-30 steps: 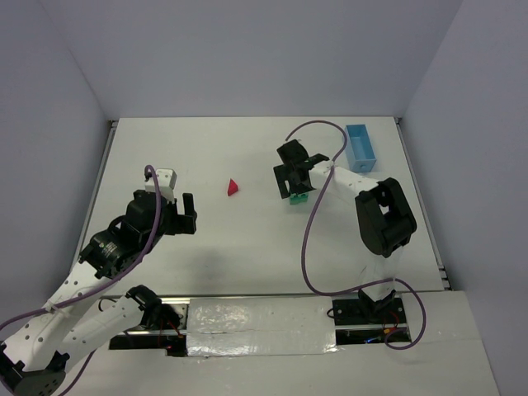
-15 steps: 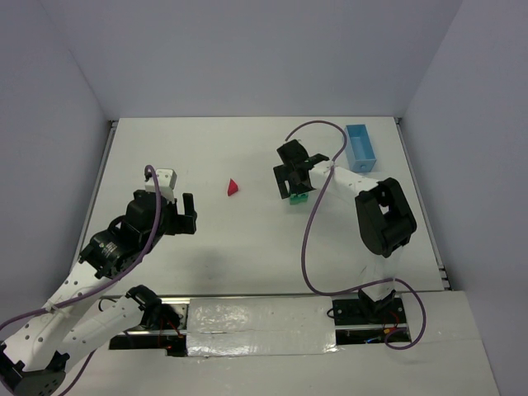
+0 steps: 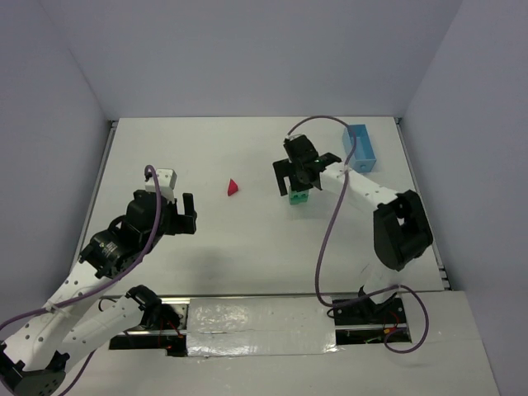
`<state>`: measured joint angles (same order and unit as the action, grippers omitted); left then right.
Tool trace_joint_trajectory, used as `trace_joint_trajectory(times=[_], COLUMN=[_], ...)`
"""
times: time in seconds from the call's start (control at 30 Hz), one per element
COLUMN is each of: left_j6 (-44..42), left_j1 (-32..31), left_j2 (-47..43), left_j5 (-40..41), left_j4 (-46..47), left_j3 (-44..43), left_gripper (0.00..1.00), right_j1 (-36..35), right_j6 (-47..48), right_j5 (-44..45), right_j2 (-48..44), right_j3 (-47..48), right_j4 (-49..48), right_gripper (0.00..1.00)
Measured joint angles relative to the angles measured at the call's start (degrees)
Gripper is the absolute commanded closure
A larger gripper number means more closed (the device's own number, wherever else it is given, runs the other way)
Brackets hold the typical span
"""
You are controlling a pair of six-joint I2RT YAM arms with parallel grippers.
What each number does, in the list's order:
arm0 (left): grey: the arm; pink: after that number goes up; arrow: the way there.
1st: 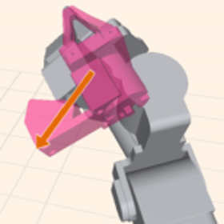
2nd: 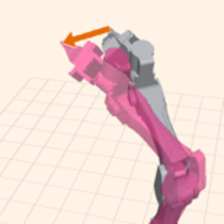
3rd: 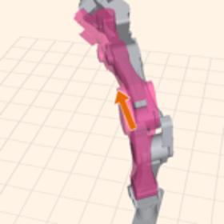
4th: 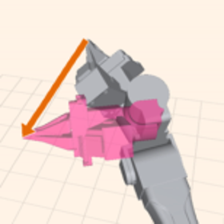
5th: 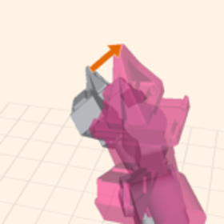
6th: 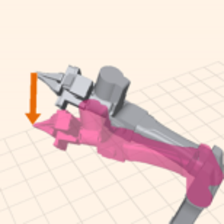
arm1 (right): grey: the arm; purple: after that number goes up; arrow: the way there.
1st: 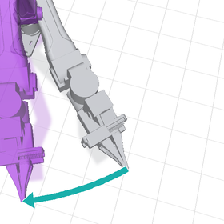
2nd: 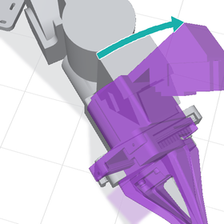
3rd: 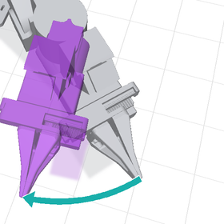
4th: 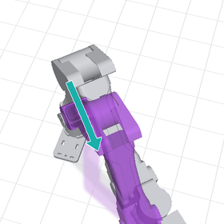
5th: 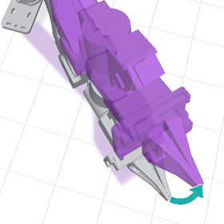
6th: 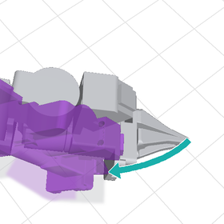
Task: Build the wood block tower
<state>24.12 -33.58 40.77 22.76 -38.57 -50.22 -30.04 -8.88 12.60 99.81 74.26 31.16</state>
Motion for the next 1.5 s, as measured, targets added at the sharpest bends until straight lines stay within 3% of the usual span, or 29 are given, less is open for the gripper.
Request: trace_joint_trajectory(times=[0.17, 0.3, 0.63, 0.73, 0.87, 1.2, 1.47, 1.5], left_j6=[2.1, 6.5, 17.4, 18.2, 16.7, 11.6, 8.5, 8.0], left_j1=[0.0, 0.0, 2.3, 3.4, 5.3, 7.4, 7.6, 7.6], left_j2=[2.6, 10.4, 56.8, 66.4, 76.5, 83.9, 84.9, 84.8], left_j5=[1.9, 1.3, -0.2, -0.6, -2.7, -6.5, -9.1, -9.2], left_j4=[-1.1, 0.0, 1.3, -0.5, -1.8, -3.3, -1.2, -0.8], left_j3=[-0.9, -4.5, -32.1, -40.0, -49.4, -52.4, -48.9, -48.7], left_gripper=[0.01, 0.01, 0.02, 0.10, 0.14, 0.30, 0.44, 0.50], right_j1=[-0.1, -0.3, -2.3, -2.4, -2.4, -2.9, -5.1, -5.5], right_j6=[-1.0, -3.5, -9.0, -9.3, -9.7, -11.1, -13.1, -13.5], right_j5=[0.2, 0.4, -6.4, -7.8, -9.5, -13.2, -11.2, -10.6], right_j2=[-9.4, -14.7, -36.0, -38.8, -38.6, -35.6, -40.2, -40.7], right_j3=[0.0, -0.2, -16.4, -20.5, -23.4, -27.0, -30.3, -30.3], right_j4=[0.4, 1.4, -1.0, -2.2, -2.9, -6.8, -5.2, -5.0], right_gripper=[0.00, 0.00, 0.00, 0.00, 0.00, 0.00, 0.00, 0.00])
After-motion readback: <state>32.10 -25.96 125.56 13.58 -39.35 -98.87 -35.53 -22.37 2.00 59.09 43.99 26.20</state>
